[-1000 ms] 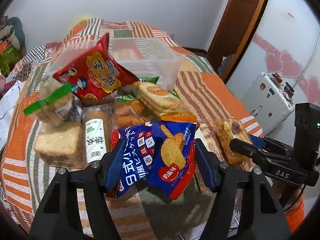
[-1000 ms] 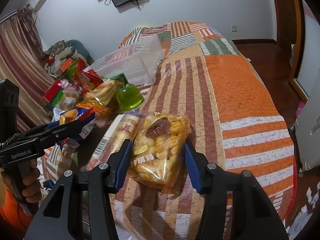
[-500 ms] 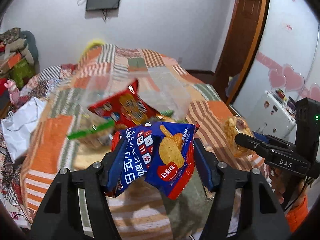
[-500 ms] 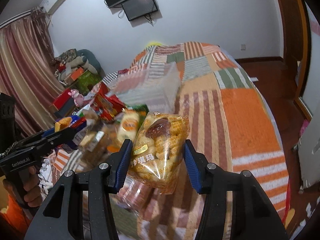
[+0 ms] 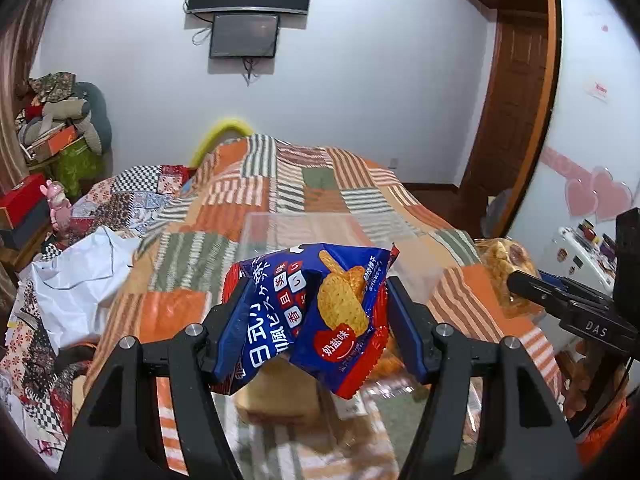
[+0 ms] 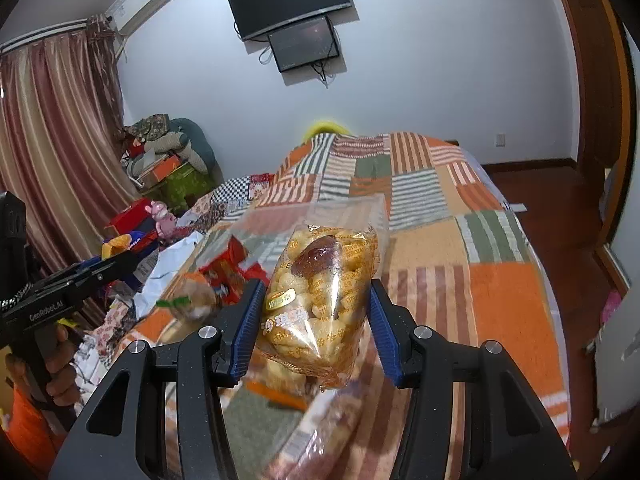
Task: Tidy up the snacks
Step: 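Lift both bags and release them into the clear plastic box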
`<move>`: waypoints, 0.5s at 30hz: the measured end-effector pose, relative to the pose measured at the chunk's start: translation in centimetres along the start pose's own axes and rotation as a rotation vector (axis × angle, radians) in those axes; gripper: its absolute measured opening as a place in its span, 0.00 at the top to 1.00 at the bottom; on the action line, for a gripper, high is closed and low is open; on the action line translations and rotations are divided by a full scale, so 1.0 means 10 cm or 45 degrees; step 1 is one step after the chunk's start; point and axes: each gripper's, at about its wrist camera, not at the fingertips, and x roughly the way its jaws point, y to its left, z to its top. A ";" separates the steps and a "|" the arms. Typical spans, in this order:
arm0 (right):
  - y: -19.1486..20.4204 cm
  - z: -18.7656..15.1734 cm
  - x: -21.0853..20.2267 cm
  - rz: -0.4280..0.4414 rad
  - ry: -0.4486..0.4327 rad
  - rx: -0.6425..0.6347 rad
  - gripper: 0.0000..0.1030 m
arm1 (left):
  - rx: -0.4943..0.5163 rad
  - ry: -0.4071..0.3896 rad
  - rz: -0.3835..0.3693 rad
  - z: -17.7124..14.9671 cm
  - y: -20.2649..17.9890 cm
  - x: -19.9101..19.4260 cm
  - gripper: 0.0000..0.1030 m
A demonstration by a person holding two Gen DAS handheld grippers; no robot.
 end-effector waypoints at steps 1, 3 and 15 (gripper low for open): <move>0.02 0.04 0.04 0.002 -0.006 -0.004 0.54 | -0.003 -0.004 0.007 0.02 0.03 0.01 0.37; 0.05 0.08 0.11 0.000 -0.014 -0.013 0.54 | -0.004 -0.012 0.029 0.08 0.11 0.06 0.37; 0.08 0.32 0.45 0.007 -0.028 -0.020 0.54 | -0.033 0.038 0.055 0.27 0.42 0.50 0.37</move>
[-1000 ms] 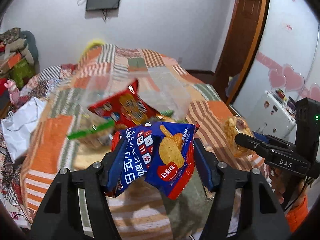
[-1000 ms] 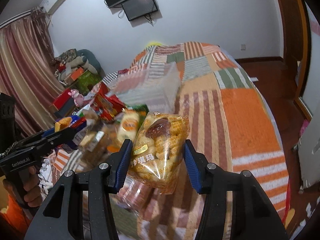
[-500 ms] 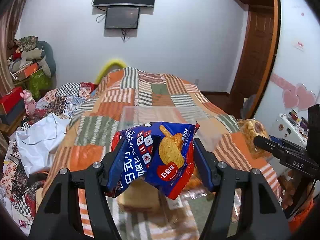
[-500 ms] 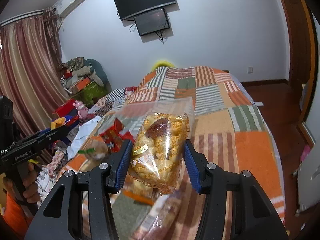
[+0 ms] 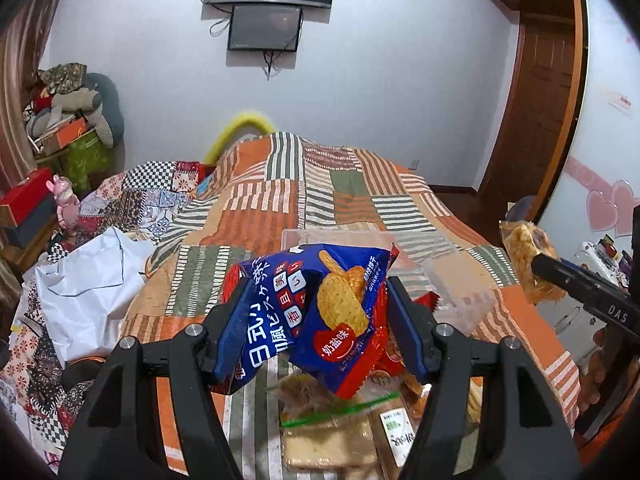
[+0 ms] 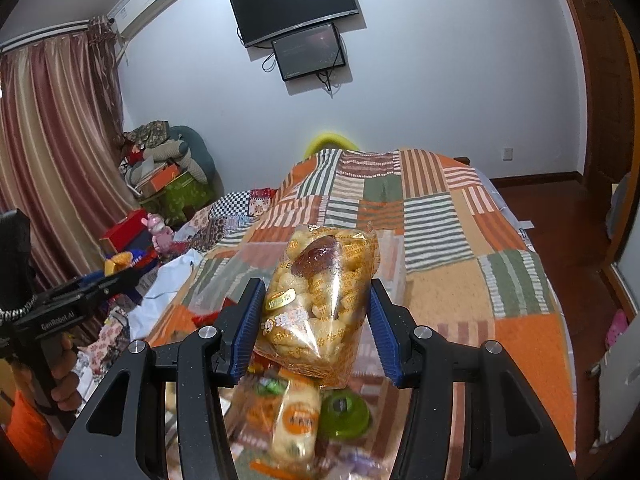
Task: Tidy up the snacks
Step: 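Lift both bags and release them into the clear plastic box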
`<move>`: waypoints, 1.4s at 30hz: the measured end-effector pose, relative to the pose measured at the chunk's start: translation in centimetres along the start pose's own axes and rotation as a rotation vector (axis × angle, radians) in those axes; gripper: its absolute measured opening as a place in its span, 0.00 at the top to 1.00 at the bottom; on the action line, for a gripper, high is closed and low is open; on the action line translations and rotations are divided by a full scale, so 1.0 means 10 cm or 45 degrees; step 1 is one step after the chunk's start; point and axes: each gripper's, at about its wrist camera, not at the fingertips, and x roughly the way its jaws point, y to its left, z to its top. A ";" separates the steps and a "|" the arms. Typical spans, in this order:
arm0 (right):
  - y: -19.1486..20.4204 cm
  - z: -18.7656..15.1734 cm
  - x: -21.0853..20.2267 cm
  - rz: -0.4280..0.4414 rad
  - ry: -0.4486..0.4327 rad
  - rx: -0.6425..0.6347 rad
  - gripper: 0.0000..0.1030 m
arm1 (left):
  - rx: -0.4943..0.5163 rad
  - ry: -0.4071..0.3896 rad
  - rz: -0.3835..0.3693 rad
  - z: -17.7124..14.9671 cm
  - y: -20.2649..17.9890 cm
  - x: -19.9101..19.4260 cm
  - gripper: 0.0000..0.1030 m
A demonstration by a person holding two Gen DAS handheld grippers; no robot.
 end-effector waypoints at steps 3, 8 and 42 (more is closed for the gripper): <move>0.02 0.04 0.07 -0.006 0.003 -0.016 0.54 | 0.008 0.014 -0.002 0.03 0.00 0.13 0.37; 0.04 0.09 0.21 -0.005 0.019 -0.030 0.54 | 0.008 0.034 -0.027 0.13 0.01 0.33 0.37; -0.10 -0.03 1.08 -0.029 0.350 -0.136 0.53 | 0.142 0.311 -0.021 0.26 -0.11 1.32 0.32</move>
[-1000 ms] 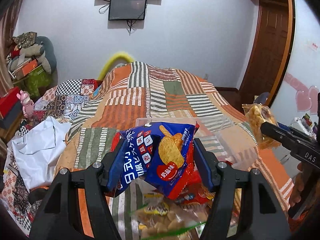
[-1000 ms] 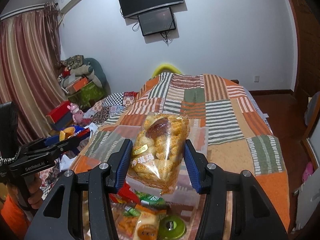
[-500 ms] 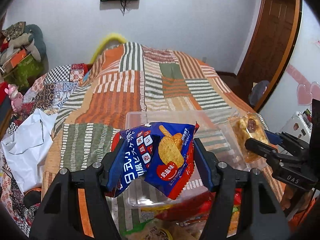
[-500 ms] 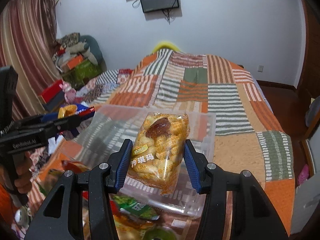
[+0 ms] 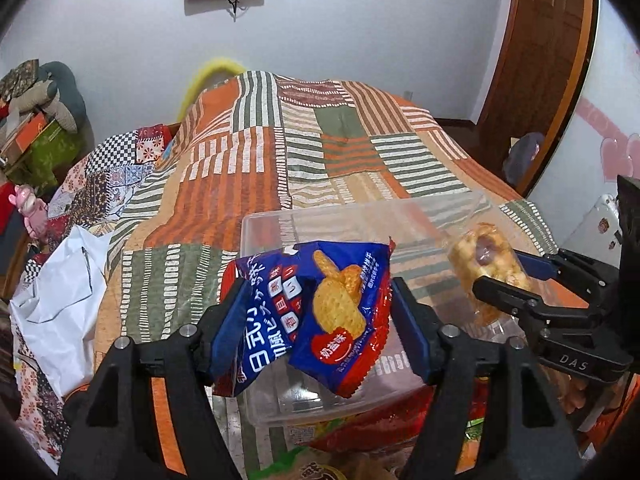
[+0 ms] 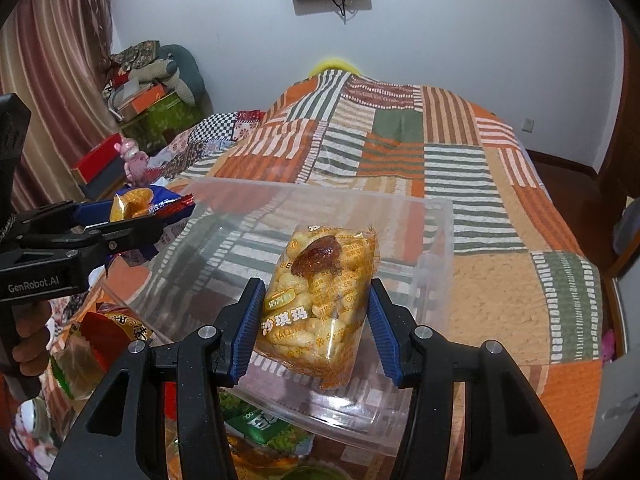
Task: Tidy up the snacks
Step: 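Lift both bags and release them into the clear plastic box, then grasp the wrapped bread slab with the left tool while the right tool grasps the wafer roll pack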
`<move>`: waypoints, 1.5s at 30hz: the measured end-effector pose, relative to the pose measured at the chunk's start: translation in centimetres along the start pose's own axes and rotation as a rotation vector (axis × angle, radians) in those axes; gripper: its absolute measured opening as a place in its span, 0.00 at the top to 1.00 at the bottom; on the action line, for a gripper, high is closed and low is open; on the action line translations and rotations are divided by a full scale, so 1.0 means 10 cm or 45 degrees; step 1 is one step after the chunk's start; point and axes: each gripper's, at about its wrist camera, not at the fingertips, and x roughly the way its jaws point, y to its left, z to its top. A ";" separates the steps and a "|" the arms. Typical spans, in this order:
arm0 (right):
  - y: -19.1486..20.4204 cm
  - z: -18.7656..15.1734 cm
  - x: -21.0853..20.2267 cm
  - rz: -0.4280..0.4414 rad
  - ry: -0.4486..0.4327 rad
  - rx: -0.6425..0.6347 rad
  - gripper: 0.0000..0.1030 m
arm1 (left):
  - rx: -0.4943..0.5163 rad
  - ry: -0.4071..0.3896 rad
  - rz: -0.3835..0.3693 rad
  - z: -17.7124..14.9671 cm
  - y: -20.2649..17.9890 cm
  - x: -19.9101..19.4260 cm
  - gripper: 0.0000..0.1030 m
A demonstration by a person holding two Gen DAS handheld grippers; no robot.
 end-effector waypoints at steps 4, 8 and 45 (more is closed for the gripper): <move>0.02 0.01 -0.04 -0.002 -0.008 -0.008 0.46 | 0.041 0.011 0.007 -0.02 -0.06 -0.01 0.30; 0.06 0.00 -0.11 -0.016 -0.026 -0.029 0.42 | 0.051 -0.023 0.012 -0.04 -0.10 -0.10 0.30; 0.39 -0.55 -1.25 -0.054 -0.189 -0.040 0.33 | -0.003 -0.139 0.066 -1.01 -0.06 -1.39 0.21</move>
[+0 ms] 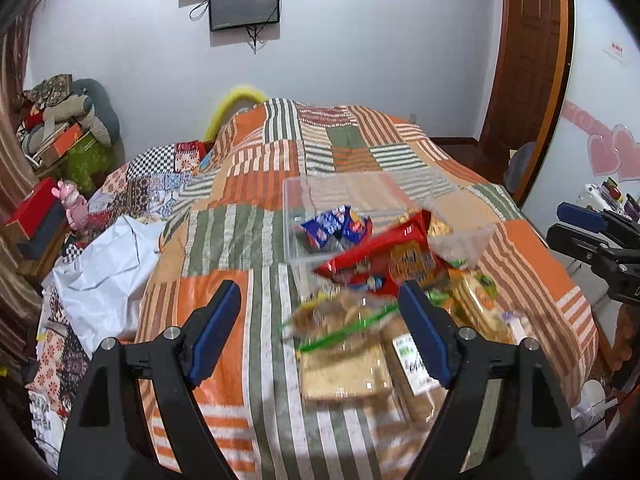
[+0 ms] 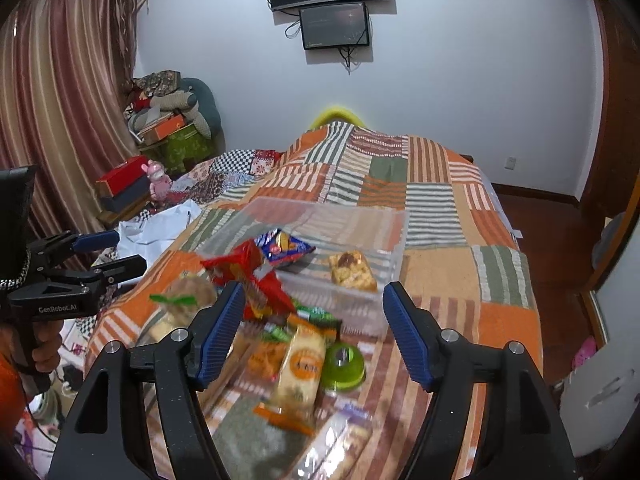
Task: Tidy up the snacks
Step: 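Grasp the wrapped bread slab with the left tool while the right tool grasps the wafer roll pack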
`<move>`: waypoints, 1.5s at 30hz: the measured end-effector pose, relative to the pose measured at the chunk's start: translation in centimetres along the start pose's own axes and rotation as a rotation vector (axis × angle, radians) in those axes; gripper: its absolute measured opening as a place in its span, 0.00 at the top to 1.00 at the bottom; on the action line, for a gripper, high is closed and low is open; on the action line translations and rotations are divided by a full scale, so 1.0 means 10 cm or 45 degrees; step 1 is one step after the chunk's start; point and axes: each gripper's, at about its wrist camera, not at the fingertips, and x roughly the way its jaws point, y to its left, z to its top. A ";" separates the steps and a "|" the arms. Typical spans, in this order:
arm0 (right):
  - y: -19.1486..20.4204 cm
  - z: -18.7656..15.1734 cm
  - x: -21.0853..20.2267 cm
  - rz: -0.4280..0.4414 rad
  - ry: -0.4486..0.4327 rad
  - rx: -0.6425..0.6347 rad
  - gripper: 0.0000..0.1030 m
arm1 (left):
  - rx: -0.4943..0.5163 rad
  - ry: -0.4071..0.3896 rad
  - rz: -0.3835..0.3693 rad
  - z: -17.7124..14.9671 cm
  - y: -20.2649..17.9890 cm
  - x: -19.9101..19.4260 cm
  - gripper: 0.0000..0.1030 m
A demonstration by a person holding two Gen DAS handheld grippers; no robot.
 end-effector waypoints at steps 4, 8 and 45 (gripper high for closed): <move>-0.01 -0.16 -0.01 -0.014 0.027 0.013 0.32 | -0.005 0.033 0.004 -0.17 0.01 0.00 0.21; -0.06 -0.34 -0.04 -0.014 0.068 0.051 0.32 | -0.022 0.074 0.002 -0.33 0.04 0.02 0.21; -0.16 -1.09 0.23 -0.021 0.321 0.043 0.38 | -0.134 0.306 -0.095 -0.71 -0.03 0.88 0.12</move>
